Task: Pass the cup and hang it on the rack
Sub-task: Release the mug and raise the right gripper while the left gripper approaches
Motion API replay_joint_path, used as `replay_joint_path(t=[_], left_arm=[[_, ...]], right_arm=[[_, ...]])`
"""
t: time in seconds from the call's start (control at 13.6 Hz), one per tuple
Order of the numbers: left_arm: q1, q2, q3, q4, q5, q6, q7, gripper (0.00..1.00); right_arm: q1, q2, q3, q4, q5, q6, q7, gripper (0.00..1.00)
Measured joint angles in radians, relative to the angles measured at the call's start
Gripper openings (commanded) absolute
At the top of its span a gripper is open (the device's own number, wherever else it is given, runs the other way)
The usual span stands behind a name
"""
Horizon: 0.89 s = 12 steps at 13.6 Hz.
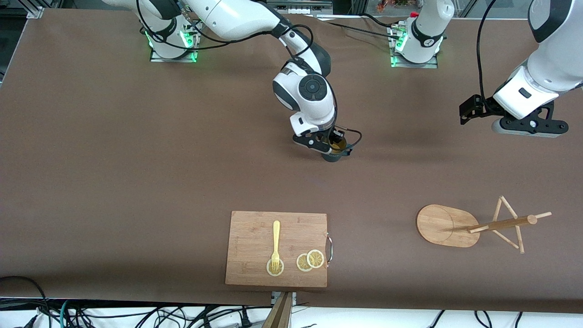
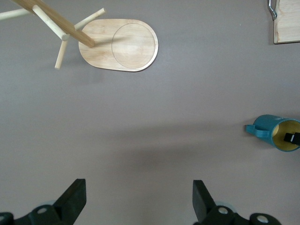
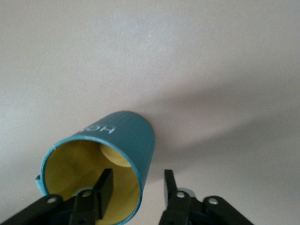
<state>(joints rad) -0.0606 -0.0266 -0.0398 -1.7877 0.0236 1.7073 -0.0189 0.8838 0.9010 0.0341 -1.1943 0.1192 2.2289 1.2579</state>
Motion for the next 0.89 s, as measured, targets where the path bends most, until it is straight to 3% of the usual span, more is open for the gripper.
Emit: replay_joint_path(t=[0.3, 0.52, 0.74, 0.89], left_arm=[[-0.006, 0.063, -0.009, 0.032, -0.03, -0.107, 0.004, 1.0], [-0.007, 0.102, -0.015, 0.04, -0.114, -0.156, 0.074, 1.0], [-0.011, 0.144, -0.023, 0.039, -0.182, -0.159, 0.238, 1.0], [-0.009, 0.188, -0.023, 0.022, -0.219, -0.094, 0.421, 1.0]], right_arm=[[-0.072, -0.051, -0.016, 0.045, 0.0, -0.112, -0.026, 0.75], [-0.171, -0.134, -0.016, 0.053, 0.01, -0.255, -0.151, 0.99], [-0.27, -0.212, -0.016, 0.054, 0.044, -0.374, -0.322, 0.99], [-0.326, -0.248, -0.018, 0.054, 0.047, -0.446, -0.447, 0.99]])
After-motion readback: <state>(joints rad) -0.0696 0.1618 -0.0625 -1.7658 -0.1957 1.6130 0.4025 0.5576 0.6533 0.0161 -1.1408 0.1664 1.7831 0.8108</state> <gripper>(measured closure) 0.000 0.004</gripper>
